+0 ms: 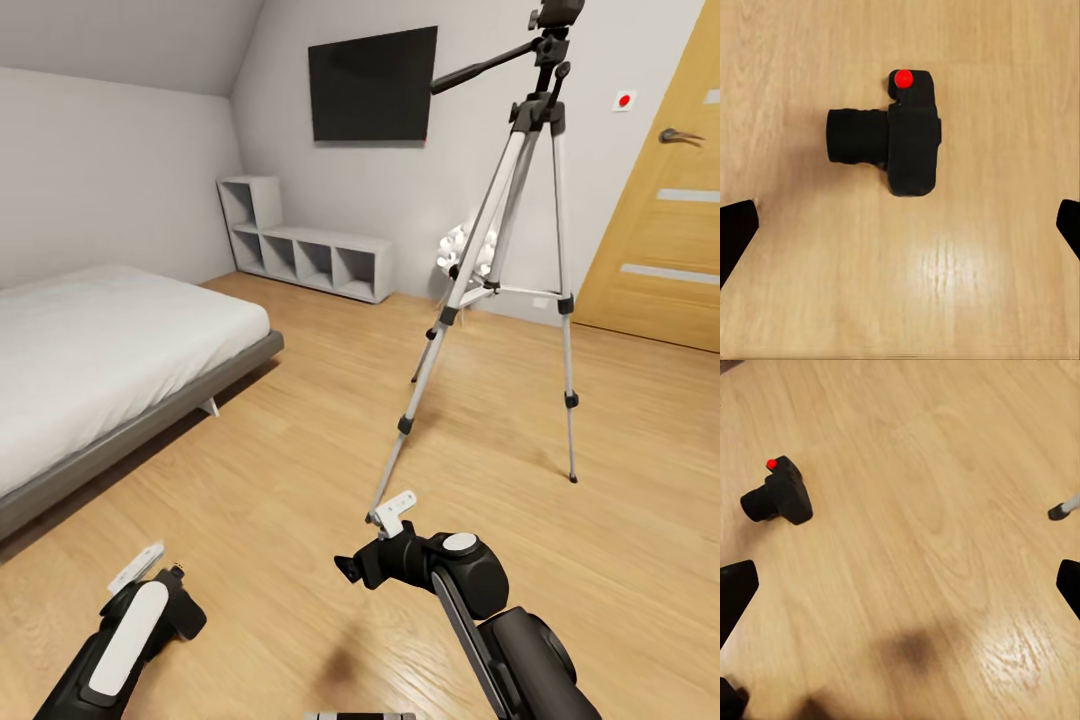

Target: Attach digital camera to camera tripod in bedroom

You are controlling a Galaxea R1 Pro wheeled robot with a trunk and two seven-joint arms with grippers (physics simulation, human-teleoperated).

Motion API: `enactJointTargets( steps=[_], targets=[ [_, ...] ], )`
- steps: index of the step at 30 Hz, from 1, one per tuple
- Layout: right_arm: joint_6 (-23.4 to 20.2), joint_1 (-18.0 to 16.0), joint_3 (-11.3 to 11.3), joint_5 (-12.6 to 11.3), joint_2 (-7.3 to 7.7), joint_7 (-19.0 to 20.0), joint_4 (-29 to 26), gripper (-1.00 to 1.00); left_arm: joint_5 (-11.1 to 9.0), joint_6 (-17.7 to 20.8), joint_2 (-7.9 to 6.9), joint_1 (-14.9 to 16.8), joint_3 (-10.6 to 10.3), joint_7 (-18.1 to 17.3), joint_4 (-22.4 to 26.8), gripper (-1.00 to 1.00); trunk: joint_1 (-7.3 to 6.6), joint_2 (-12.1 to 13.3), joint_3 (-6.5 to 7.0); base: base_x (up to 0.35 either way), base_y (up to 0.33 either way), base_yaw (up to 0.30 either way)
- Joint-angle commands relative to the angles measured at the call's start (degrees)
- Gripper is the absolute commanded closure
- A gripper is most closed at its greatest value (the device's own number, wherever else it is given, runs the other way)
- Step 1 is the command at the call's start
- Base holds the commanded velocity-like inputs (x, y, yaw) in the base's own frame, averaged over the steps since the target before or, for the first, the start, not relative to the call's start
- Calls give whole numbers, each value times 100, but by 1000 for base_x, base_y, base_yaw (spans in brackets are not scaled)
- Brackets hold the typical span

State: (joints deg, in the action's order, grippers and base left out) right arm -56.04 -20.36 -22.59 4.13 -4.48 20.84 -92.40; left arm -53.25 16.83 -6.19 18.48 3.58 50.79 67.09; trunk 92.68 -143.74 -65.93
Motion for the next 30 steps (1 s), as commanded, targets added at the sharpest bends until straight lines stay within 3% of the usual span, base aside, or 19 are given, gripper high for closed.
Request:
enactJointTargets(
  steps=[1,9,30],
  targets=[
    [-21,-3,-1,44,-3,36,-6,-100,-15,36,-11,-44,-13,24,10,-100,-1,-2,-5,87,-73,68],
    [-2,-3,-14,44,-5,28,-6,-100,8,37,-50,-192,-81,31,7,-100,-1,-2,-5,169,-174,192],
    [21,-3,-25,44,5,37,-6,-100,25,27,-66,-230,-182,65,6,-100,-1,-2,-5,207,-260,279]
  ],
)
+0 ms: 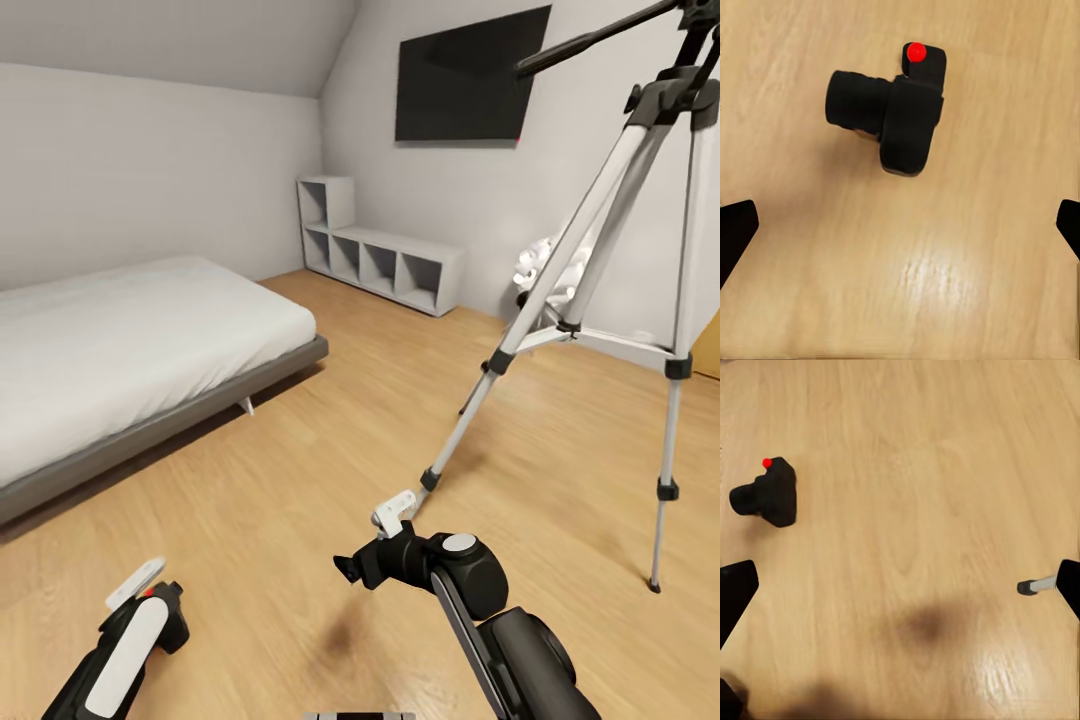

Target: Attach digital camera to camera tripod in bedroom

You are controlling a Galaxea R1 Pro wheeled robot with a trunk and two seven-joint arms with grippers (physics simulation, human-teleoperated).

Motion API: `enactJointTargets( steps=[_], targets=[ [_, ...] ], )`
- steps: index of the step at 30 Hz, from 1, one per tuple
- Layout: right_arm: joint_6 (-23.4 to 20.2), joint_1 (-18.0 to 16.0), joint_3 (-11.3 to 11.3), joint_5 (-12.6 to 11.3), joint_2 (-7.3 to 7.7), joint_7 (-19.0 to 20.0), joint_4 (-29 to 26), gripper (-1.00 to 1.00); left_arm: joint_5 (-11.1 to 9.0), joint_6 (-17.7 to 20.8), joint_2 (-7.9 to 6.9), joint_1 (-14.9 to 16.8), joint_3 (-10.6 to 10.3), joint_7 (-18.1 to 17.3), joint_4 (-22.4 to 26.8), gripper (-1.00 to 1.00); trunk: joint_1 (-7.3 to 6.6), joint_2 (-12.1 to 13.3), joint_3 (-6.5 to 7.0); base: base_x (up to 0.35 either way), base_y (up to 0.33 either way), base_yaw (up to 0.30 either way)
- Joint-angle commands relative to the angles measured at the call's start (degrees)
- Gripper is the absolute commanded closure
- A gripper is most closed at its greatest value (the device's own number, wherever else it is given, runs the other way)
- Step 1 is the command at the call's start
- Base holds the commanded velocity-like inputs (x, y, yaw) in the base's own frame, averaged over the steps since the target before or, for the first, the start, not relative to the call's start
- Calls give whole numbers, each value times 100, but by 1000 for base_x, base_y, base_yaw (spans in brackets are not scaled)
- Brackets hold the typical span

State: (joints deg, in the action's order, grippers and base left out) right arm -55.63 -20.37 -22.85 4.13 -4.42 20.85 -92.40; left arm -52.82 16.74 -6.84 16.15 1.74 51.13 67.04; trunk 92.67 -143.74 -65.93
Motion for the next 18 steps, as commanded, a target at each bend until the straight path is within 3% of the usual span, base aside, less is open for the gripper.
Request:
enactJointTargets(
  steps=[1,11,17,18],
  targets=[
    [-20,-2,-1,44,0,38,-6,-100,-18,36,-1,3,-9,32,11,-100,1,-2,-5,178,-279,285],
    [-18,-2,-8,62,3,41,-6,-100,-38,48,44,4,-39,61,40,-100,1,-2,-5,81,-129,284],
    [-13,1,-11,72,3,38,-6,-100,-39,99,28,36,-82,64,100,-100,16,-10,-138,8,-13,160],
    [33,9,-10,80,3,37,-6,-100,-31,241,-35,116,-211,46,113,-100,19,-11,-160,2,-4,49]
  ],
)
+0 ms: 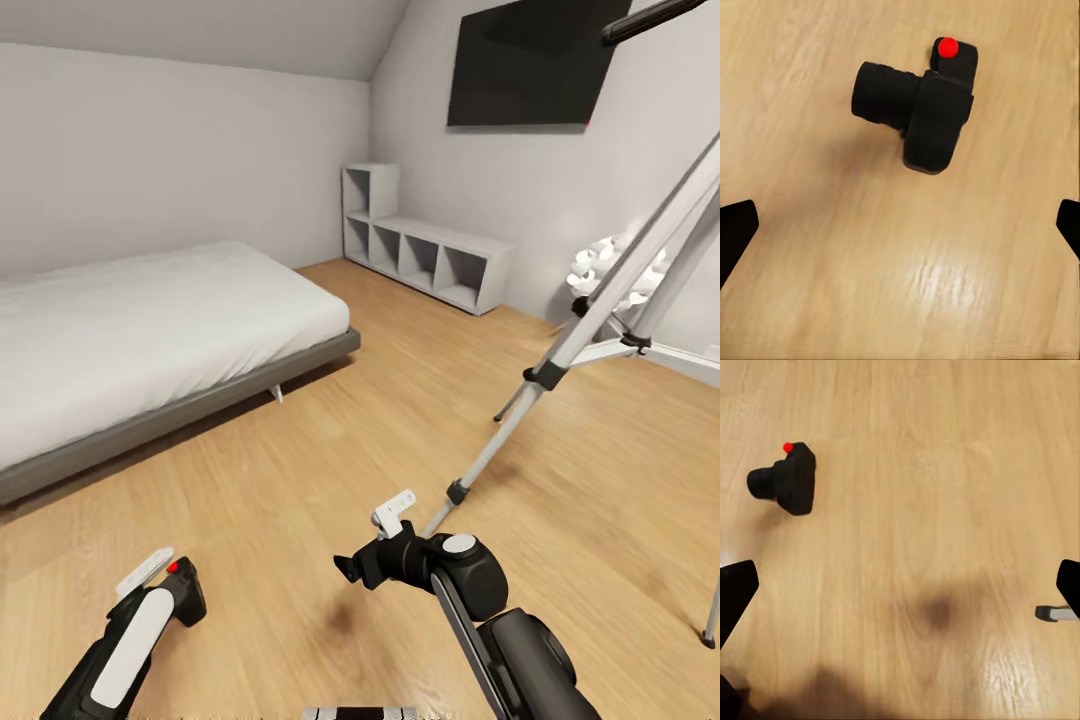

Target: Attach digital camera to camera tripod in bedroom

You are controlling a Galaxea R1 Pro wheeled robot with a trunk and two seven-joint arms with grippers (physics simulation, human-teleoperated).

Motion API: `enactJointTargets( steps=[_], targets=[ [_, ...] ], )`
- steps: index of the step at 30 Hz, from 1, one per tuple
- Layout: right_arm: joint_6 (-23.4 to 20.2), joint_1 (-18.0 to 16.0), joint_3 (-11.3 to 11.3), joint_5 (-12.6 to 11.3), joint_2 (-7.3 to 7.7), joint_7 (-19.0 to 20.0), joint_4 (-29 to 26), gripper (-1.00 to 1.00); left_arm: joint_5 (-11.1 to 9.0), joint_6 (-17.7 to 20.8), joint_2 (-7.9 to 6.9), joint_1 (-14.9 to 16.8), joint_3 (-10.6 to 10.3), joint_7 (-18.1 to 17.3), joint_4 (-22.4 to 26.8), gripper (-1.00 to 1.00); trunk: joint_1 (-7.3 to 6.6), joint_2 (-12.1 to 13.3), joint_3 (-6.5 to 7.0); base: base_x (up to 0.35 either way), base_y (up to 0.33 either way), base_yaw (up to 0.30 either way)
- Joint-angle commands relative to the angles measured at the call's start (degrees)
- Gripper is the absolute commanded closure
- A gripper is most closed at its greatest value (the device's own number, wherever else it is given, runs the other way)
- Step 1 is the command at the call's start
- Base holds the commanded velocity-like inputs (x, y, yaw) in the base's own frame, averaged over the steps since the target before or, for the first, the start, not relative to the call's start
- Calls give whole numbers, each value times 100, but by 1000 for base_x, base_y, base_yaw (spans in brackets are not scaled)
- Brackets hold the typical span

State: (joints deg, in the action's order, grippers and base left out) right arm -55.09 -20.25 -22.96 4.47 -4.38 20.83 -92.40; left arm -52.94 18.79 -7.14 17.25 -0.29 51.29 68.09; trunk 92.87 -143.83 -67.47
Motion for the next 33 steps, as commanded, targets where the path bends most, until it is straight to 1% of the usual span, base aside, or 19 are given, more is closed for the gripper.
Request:
enactJointTargets(
  steps=[1,3,5,9,11,12,15,17,18,19,20,22,24,25,26,29,33],
  targets=[
    [19,7,1,47,-2,38,-6,-100,-19,90,-37,55,-46,25,11,-100,1,-4,-28,2,-3,39],
    [73,22,0,50,-2,37,-6,-100,-18,138,-64,108,-83,19,9,-100,6,-7,-72,2,-2,31],
    [218,74,-3,53,-2,36,-6,-100,-17,209,-104,213,-184,1,-3,-100,12,-9,-117,1,-2,22],
    [526,218,-10,59,-2,35,-6,-100,-8,286,-154,402,-503,-94,-47,-100,22,-15,-205,1,-1,12],
    [622,273,-12,60,-2,35,-6,-100,-4,307,-173,502,-618,-130,-76,-100,27,-17,-250,0,0,5],
    [719,336,-18,62,-4,35,-6,-100,-2,329,-234,720,-753,-173,-257,-100,30,-19,-272,0,0,2],
    [748,352,-47,64,-6,33,-6,-100,-3,335,-270,827,-791,-187,-396,-100,37,-23,-338,0,0,2],
    [769,363,-122,67,-9,23,-6,-100,-4,338,-310,917,-817,-214,-532,-100,42,-25,-383,0,0,1],
    [787,368,-197,68,-11,8,-6,-100,17,340,-373,1001,-832,-329,-690,-100,45,-27,-405,0,0,0],
    [793,369,-224,69,-13,3,-6,-100,40,343,-410,1043,-837,-420,-776,-100,48,-28,-427,0,0,0],
    [793,369,-224,69,-13,3,-6,-100,40,343,-410,1043,-837,-420,-776,-100,50,-29,-449,0,0,0],
    [807,371,-295,70,-17,-4,-6,-100,230,346,-515,1161,-845,-813,-1123,-100,53,-31,-471,0,0,0],
    [811,373,-314,71,-16,-6,-6,-100,327,344,-537,1191,-846,-926,-1234,-100,53,-31,-471,0,0,0],
    [811,373,-314,71,-16,-6,-6,-100,327,344,-537,1191,-846,-926,-1234,-100,53,-31,-471,0,0,0],
    [809,373,-331,71,-12,-1,-6,-100,429,336,-547,1218,-845,-992,-1330,-100,53,-31,-471,0,0,0],
    [798,373,-337,71,-7,14,-6,-100,484,324,-551,1231,-834,-988,-1376,-100,53,-31,-471,0,0,0],
    [783,374,-326,67,-4,24,-6,-100,517,315,-556,1243,-835,-980,-1398,-100,63,-36,-560,0,0,0]
  ],
)
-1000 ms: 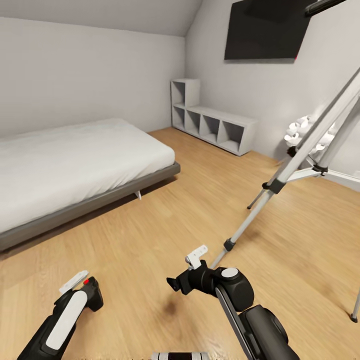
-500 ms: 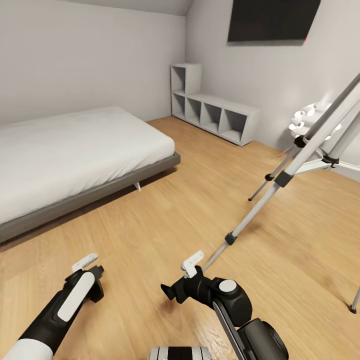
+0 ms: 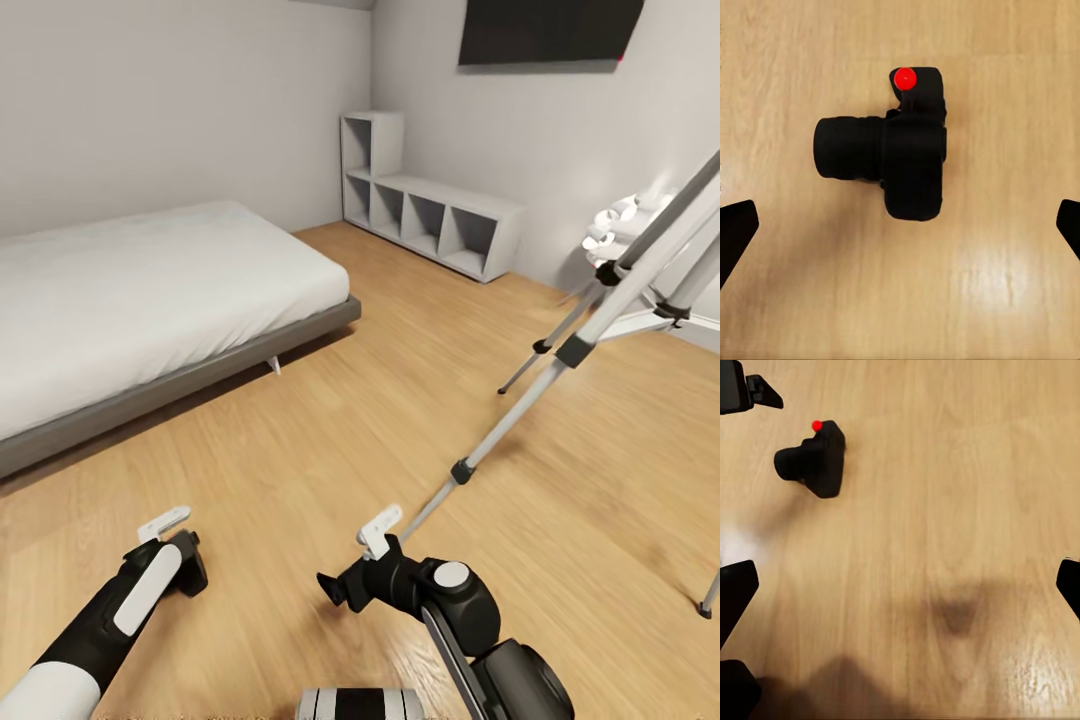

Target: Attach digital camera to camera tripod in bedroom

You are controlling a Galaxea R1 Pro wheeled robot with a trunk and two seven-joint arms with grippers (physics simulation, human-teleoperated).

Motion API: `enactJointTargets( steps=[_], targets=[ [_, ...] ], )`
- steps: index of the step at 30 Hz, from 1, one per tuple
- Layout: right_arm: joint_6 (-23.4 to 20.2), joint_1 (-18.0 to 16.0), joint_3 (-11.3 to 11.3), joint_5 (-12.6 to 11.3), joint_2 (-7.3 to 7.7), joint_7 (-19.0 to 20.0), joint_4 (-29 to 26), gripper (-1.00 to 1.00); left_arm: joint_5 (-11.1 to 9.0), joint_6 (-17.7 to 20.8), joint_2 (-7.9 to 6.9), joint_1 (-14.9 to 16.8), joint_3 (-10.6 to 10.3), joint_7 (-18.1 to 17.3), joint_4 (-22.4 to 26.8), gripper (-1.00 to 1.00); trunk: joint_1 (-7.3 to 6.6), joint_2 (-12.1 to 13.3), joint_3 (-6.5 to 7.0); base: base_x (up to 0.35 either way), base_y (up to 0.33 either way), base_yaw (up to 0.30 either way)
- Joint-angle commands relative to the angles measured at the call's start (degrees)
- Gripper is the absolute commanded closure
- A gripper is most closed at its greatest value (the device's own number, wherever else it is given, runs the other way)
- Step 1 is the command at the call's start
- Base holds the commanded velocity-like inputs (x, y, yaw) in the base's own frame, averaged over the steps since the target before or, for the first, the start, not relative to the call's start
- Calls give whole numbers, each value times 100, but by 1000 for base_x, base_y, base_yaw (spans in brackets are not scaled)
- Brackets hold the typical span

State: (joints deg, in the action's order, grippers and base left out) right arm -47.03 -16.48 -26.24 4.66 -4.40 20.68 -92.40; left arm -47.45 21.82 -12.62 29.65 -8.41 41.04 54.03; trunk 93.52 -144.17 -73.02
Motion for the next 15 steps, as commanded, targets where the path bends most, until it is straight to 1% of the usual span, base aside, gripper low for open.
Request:
enactJointTargets(
  steps=[1,6,8,13,15],
  targets=[
    [-29,-3,11,47,-2,41,-6,-100,-24,8,-9,9,-24,46,3,-100,1,-4,-28,0,0,0],
    [-67,-32,61,31,5,45,-6,-100,28,-19,-7,85,-31,50,-5,-100,14,-10,-138,0,0,0],
    [-79,-43,84,23,7,47,-6,-100,138,-31,-1,117,-32,49,-9,-100,19,-13,-183,0,0,0],
    [-123,-44,77,12,-9,43,-6,-100,506,-96,33,163,-16,23,-12,-100,32,-20,-293,0,0,0],
    [-126,-41,73,12,-11,43,-6,-100,535,-107,42,169,-18,20,-9,-100,37,-22,-338,0,0,0]
  ],
)
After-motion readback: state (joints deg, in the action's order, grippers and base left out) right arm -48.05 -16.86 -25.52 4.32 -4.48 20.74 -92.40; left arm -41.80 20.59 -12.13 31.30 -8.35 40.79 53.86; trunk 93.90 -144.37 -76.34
